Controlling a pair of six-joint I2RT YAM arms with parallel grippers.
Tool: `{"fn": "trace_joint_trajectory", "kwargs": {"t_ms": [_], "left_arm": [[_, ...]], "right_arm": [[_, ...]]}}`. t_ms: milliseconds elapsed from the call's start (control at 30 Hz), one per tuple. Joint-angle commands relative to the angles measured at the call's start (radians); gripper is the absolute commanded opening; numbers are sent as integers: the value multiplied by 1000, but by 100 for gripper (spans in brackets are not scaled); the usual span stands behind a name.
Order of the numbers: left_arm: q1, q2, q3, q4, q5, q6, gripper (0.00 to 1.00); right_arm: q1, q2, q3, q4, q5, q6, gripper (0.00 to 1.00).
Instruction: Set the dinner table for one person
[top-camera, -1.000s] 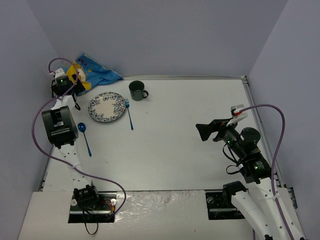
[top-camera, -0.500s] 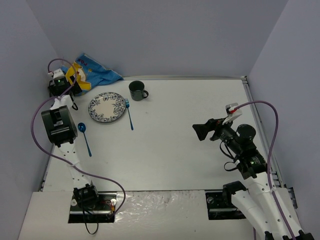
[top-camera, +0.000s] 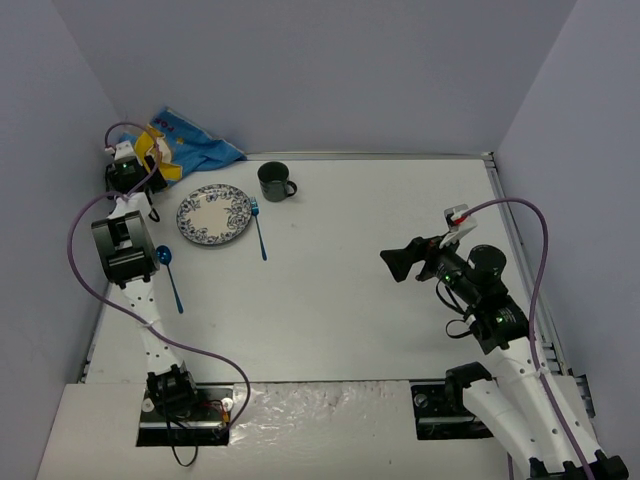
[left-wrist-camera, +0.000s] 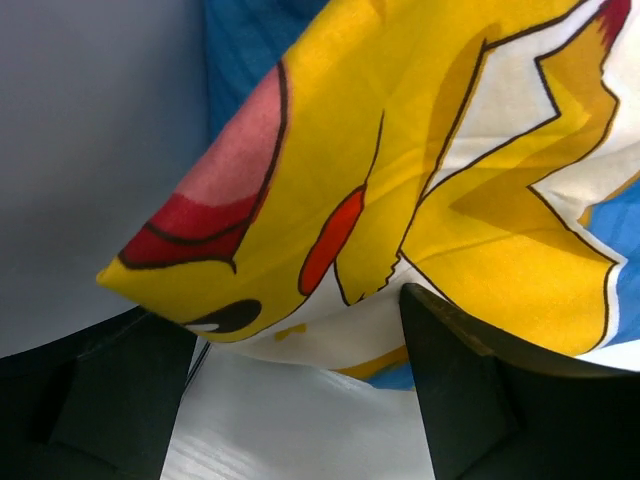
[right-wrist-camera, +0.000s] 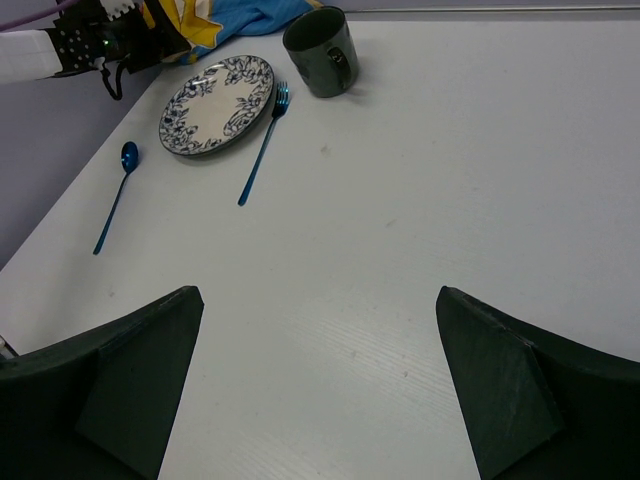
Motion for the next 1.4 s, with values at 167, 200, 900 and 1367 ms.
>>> {"fn": "trace_joint_trajectory", "kwargs": {"t_ms": [167, 200, 900, 1367], "left_arm": [[4, -51, 66, 158, 105, 44, 16], [4, -59, 61, 166, 114, 43, 8], [-22, -622, -219, 321, 206, -225, 0], [-486, -1053, -126, -242, 251, -187, 0]], "right_arm": [[5, 31, 2, 93, -54, 11, 100], [5, 33, 1, 93, -56, 11, 100], [8, -26, 37, 71, -46, 22, 100], [8, 32, 143, 54, 31, 52, 100]]}}
